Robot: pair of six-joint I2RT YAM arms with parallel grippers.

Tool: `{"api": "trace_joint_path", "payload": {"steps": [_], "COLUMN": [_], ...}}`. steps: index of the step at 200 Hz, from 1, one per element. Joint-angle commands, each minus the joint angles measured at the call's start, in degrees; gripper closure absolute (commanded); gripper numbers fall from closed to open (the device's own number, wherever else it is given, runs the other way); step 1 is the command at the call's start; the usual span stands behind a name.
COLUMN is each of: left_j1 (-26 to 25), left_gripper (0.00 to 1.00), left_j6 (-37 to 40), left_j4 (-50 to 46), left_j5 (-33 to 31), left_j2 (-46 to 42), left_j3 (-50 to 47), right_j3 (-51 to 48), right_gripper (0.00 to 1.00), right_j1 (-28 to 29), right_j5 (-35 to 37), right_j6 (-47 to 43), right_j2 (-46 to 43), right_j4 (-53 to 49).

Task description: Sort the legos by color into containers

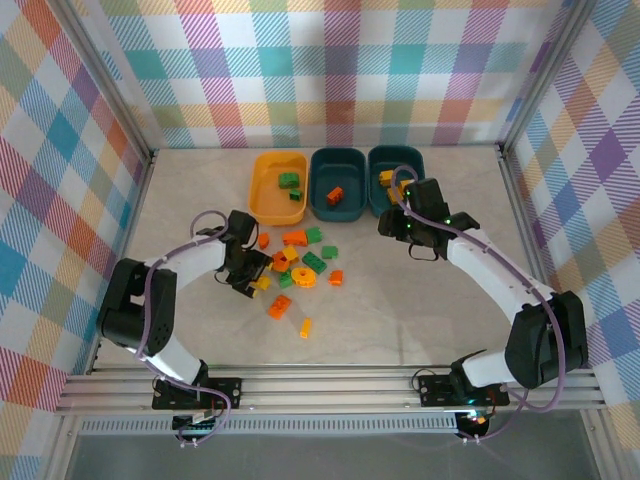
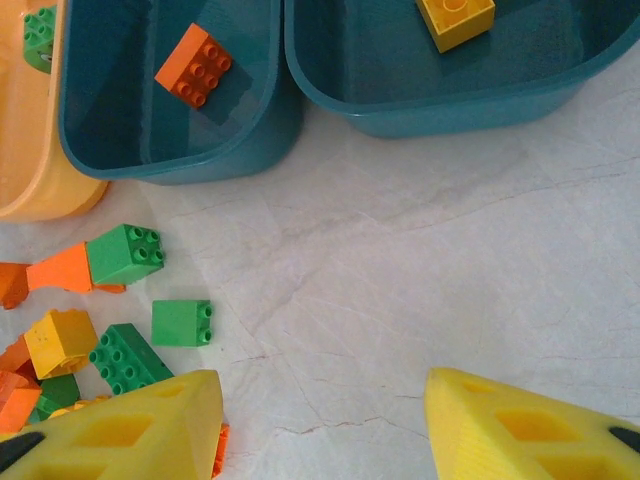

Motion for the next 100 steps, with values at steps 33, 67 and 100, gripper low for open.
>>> {"api": "trace_joint_path", "payload": {"steps": [33, 67, 100], "left_j1": [-0.4, -0.5, -0.5], "left_gripper": [0.45, 0.59, 0.72], "left_j6": [0.3, 0.9, 2.4], "left_j4": [-2.2, -1.7, -1.5], "left_j5": [-1.5, -3.1, -3.8], "left_j2": [4.7, 4.5, 2.2], "left_j3": [1.5, 1.4, 2.4], "right_j3": [-1.0, -1.2, -0.7], "right_gripper": [0.44, 0.44, 0.44], "right_j1": [0.0, 0.0, -0.3], "right_j5": [0.7, 1.0, 1.0], "right_j6": [-0.9, -1.5, -2.1], "right_j2": [-1.7, -1.9, -2.0], "right_j4": [0.5, 0.6, 0.2]}}
